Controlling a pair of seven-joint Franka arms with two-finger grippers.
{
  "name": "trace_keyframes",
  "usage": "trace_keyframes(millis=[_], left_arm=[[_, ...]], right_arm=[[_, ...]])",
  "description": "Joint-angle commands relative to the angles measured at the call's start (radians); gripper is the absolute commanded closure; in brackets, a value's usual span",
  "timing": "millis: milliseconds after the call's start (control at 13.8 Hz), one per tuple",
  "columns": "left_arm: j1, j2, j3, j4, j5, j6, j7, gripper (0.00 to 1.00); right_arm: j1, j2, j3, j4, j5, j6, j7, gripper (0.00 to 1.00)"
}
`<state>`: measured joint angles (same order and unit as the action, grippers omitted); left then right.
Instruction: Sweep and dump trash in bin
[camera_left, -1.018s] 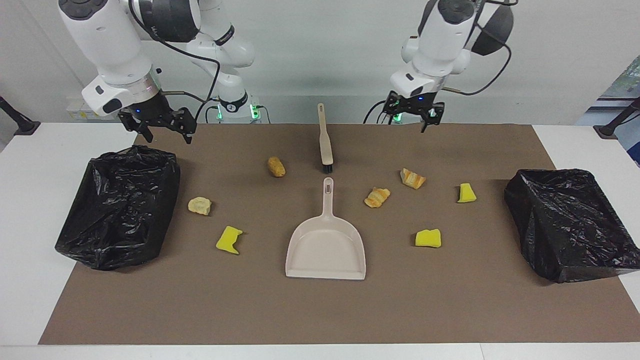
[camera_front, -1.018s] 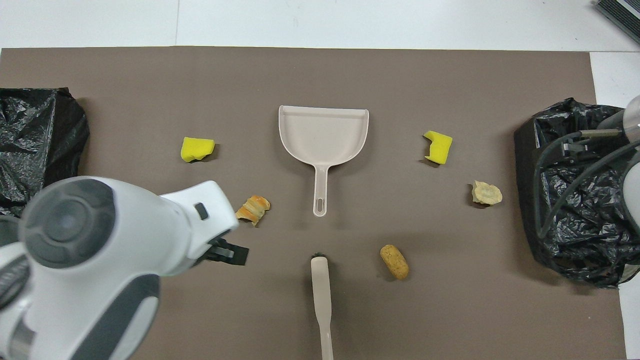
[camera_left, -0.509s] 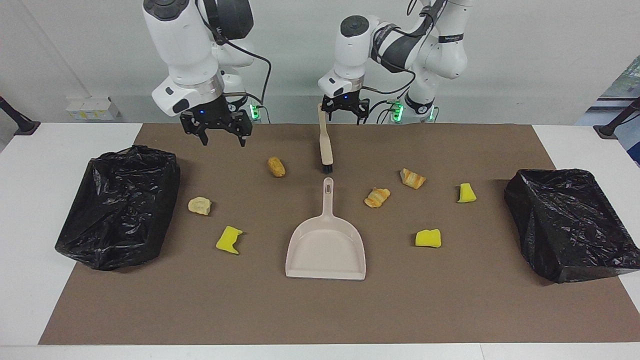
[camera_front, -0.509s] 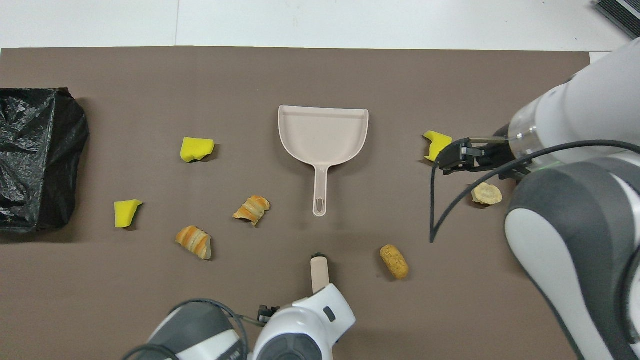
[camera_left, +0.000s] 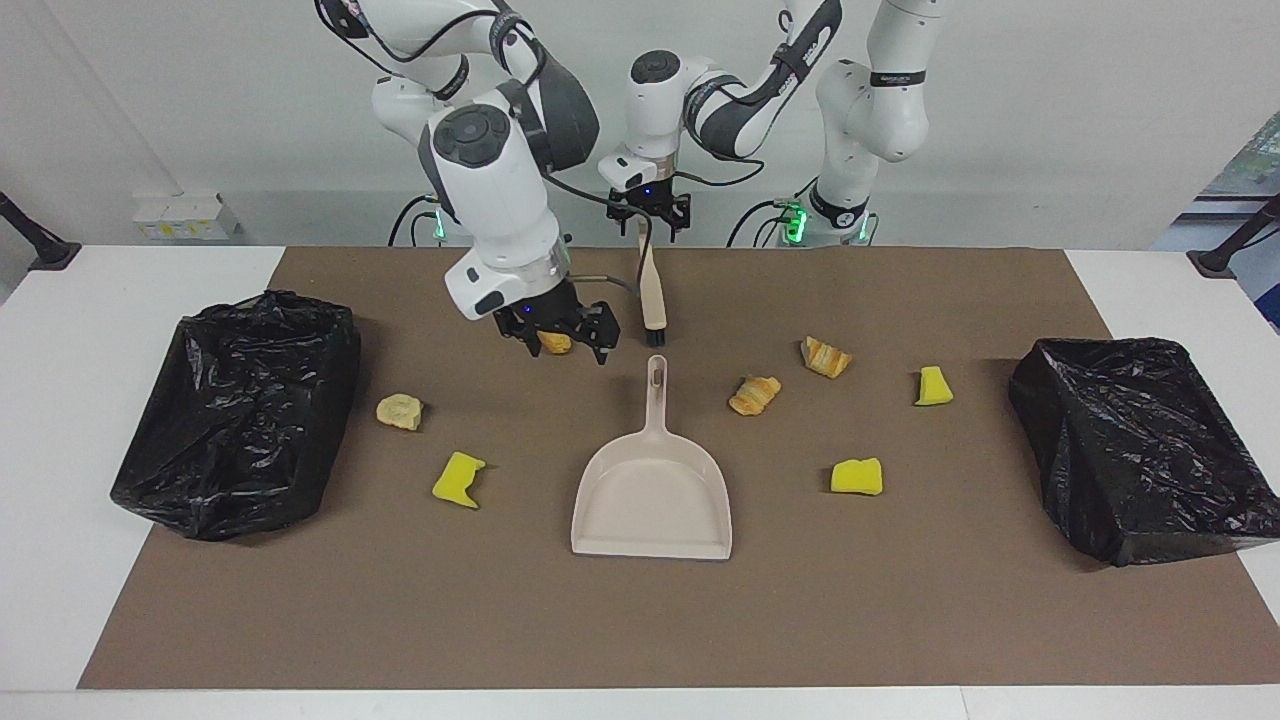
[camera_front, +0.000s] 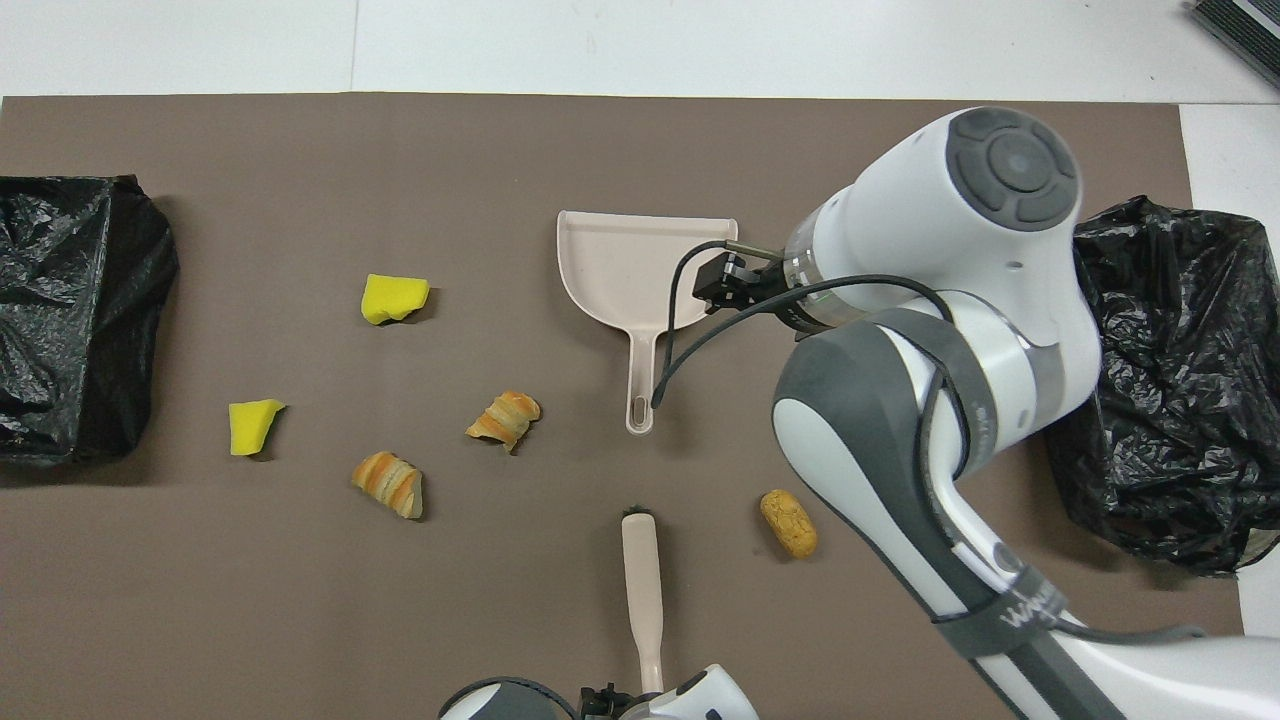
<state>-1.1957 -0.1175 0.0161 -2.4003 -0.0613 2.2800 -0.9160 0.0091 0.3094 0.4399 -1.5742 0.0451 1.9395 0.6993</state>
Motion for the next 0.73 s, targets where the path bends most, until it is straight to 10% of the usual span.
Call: trace_keyframes(millis=[0,218,509,655], left_arm=[[-0.039,0.012,0.019,-0.014,-0.005,0.024,-0.026,0.0],[-0.051,0.016,0.019,-0.016,-0.006,0.018,-0.026,0.12],[-0.053,0.009,0.021,-0.011,-0.005,-0.045,-0.014,0.89],[-0.05,-0.016,0.024,-0.008,-0.005,-0.158,0.02,1.0]], right_arm=[[0.028,0.077,0.025,0.006,-0.063,0.091,0.096,0.0],[0.099,0.151,0.029,0.013,-0.172,0.137,0.201,0.0],[0.161,0.209,0.029,0.013,-0.28,0.151,0.282,0.0],[0.187,0.223,0.028,0.013,-0.31,0.151,0.276,0.0]])
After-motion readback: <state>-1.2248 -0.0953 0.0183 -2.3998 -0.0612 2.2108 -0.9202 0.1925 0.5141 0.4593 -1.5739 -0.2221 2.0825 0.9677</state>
